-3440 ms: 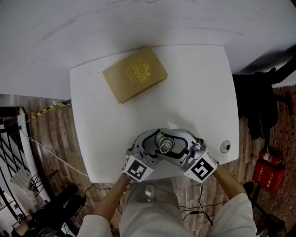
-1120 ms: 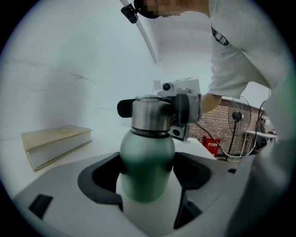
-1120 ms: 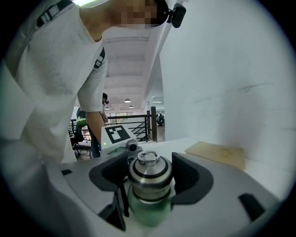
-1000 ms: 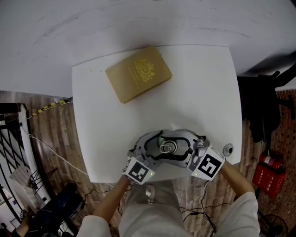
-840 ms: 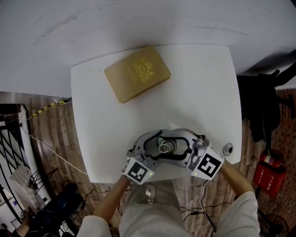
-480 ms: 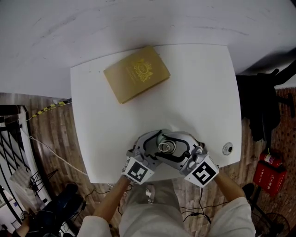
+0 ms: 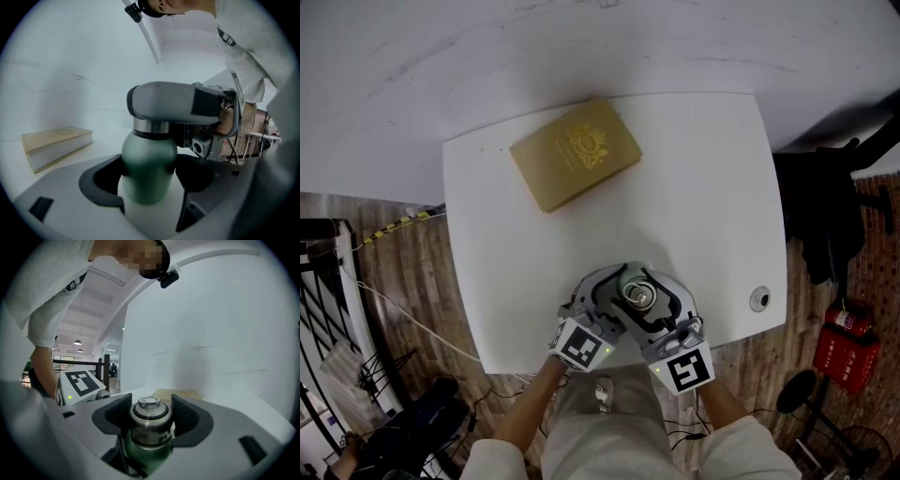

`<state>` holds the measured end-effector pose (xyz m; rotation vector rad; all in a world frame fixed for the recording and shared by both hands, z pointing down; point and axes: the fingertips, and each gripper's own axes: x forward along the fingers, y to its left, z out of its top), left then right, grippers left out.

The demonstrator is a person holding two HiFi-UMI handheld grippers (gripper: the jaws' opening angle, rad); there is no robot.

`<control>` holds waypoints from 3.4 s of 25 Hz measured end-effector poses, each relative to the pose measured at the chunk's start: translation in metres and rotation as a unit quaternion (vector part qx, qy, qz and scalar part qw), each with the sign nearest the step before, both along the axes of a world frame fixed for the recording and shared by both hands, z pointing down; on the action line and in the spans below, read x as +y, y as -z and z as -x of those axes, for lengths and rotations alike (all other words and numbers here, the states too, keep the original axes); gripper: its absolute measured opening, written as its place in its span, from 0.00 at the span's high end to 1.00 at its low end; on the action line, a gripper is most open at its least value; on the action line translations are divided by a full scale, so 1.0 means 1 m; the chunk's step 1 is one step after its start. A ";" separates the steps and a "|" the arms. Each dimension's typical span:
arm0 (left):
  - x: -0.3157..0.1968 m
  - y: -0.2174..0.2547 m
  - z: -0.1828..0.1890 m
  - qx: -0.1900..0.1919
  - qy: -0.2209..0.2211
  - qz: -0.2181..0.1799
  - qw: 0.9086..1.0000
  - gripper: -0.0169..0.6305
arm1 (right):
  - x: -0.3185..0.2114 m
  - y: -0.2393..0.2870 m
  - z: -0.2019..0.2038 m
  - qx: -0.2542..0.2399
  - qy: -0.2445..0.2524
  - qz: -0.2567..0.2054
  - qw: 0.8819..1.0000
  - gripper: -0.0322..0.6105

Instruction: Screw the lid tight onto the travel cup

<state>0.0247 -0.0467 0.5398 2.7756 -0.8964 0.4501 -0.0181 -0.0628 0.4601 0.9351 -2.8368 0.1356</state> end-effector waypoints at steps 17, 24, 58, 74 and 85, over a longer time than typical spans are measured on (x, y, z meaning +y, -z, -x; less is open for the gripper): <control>-0.001 0.002 0.001 -0.001 0.000 0.001 1.000 0.44 | -0.009 0.004 -0.008 -0.006 -0.163 -0.020 0.986 0.55; 0.000 0.000 -0.001 -0.004 -0.002 0.004 1.000 0.44 | -0.004 0.003 -0.006 -0.041 -0.110 0.004 0.993 0.51; 0.047 0.173 0.136 0.033 0.180 -0.050 0.982 0.96 | 0.044 0.120 -0.085 -0.009 -0.190 -0.011 0.982 0.95; 0.040 0.235 0.142 0.024 0.175 -0.090 0.980 0.96 | 0.046 0.177 -0.094 -0.002 -0.205 -0.045 0.978 0.95; 0.039 0.243 0.144 0.024 0.181 -0.098 0.978 0.96 | 0.048 0.183 -0.094 0.003 -0.209 -0.051 0.977 0.95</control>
